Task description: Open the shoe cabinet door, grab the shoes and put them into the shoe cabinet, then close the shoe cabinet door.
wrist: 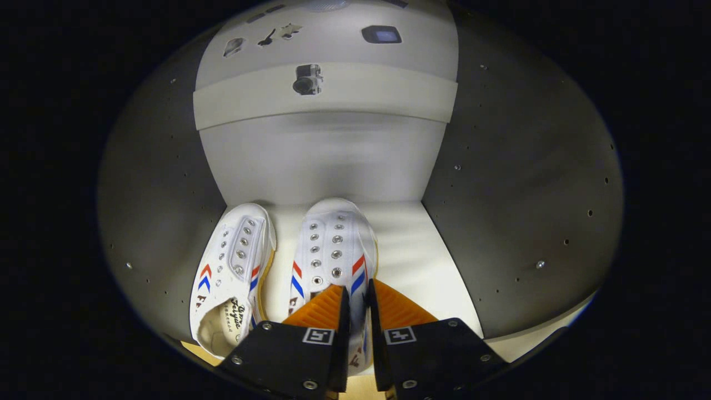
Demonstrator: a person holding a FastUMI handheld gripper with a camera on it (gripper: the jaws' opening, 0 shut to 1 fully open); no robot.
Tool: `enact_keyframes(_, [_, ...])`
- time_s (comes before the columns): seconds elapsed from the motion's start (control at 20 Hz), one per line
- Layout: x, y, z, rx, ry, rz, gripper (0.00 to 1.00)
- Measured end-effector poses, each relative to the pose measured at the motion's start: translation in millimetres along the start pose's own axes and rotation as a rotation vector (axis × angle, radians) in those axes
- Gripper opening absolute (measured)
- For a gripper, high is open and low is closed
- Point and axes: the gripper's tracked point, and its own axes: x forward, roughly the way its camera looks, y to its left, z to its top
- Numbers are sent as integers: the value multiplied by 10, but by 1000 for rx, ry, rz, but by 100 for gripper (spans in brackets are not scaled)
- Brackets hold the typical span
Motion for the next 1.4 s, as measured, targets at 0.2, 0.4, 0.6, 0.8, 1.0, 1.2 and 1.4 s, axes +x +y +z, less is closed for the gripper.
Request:
enact_keyframes(0.2, [-158, 15, 102, 5, -51, 15, 25])
enact_keyframes(0.4, [-418, -81, 256, -12, -139, -25, 33])
enact_keyframes(0.6, [-792, -82, 304, 13, -195, 8, 45])
enact_keyframes(0.8, [-1243, -75, 349, 11, -310, 49, 57])
enact_keyframes(1.0, [-1765, -76, 385, -1, -420, 90, 69])
enact_keyframes(1.2, [-2355, -131, 380, -6, -544, 136, 79])
enact_keyframes(1.4, [-2848, -186, 339, -9, -640, 194, 86])
